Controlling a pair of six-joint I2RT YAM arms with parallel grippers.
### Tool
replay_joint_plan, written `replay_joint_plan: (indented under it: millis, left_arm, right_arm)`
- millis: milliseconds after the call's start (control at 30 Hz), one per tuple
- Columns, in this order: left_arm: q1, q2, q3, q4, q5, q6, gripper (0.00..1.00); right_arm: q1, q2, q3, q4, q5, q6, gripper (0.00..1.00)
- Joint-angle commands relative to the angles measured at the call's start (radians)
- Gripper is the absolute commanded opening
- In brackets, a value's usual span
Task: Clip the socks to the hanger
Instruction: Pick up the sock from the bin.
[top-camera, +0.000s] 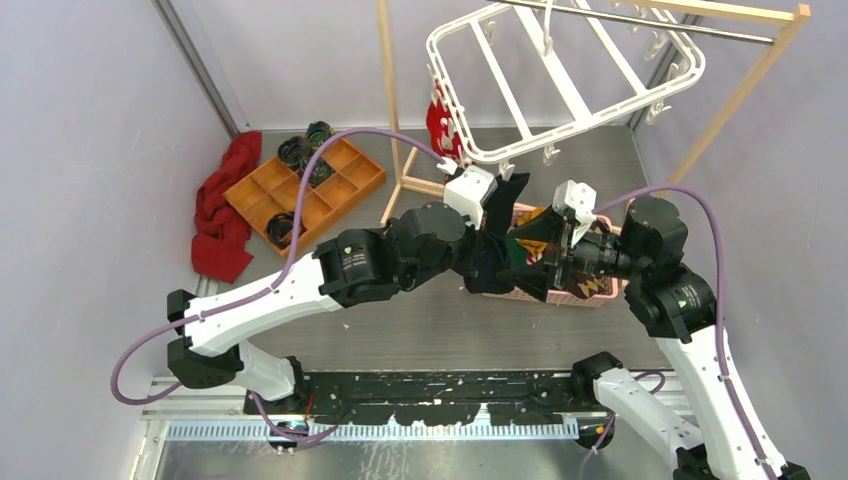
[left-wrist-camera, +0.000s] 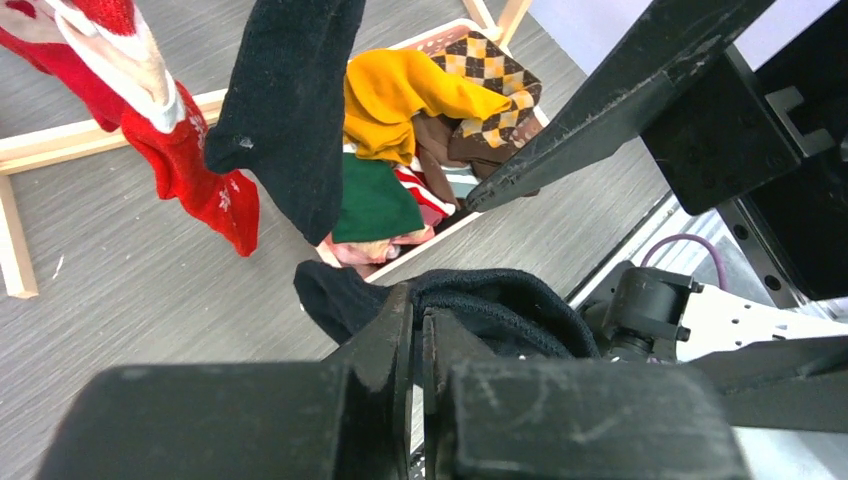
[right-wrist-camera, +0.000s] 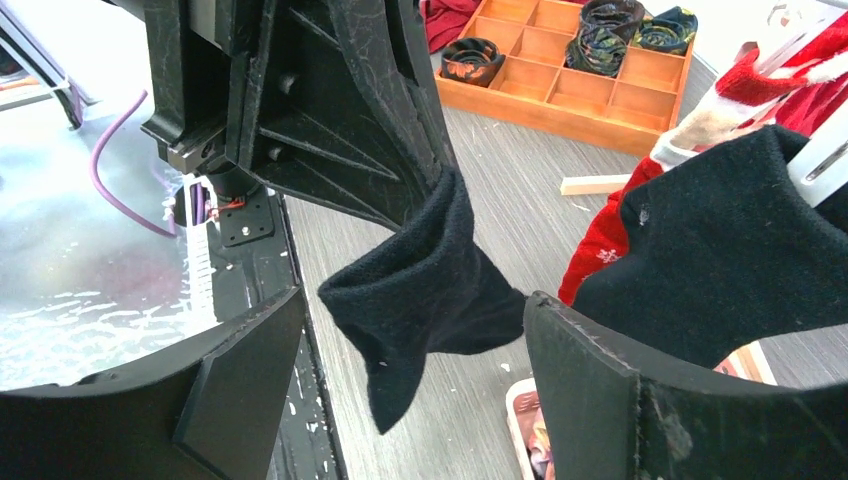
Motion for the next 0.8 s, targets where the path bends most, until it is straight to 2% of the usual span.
replay_joint_plan:
  millis: [0,100,200,400,567,700,767]
  left_arm:
    - [-0.013,0.008,0.058,-0.032,-0.083,-0.028,0.00]
    - [-0.016,0.009,0.058,-0.021,-0.087,-0.040,0.00]
    - [-0.020,0.012,0.061,-0.016,-0.094,-0.049,0.00]
    - [-0.023,-0.008,0.031,0.009,-0.088,-0.073,0.00]
    - [-0.022,-0.055,-0.036,0.067,-0.057,-0.087,0.00]
    - [-0.018,-0.128,-0.161,0.202,0.001,-0.072,0.00]
    - [-0.010,-0.189,-0.254,0.296,0.054,-0.041,0.12]
  right_arm:
    - [0.021,-0.022,0.002,-0.006,0.038,0.006,0.87]
    - [0.029,-0.024,-0.013,0.022,0.095,0.046,0.86]
    - [0.033,-0.021,-0.027,0.058,0.149,0.084,0.81]
    - [0.038,-0.015,-0.036,0.085,0.196,0.096,0.59]
    - [0.039,-0.022,-0.033,0.086,0.233,0.102,0.21]
    - [0.036,-0.029,-0.025,0.069,0.221,0.092,0.04]
    - [0.028,-0.032,-0.021,0.057,0.182,0.071,0.01]
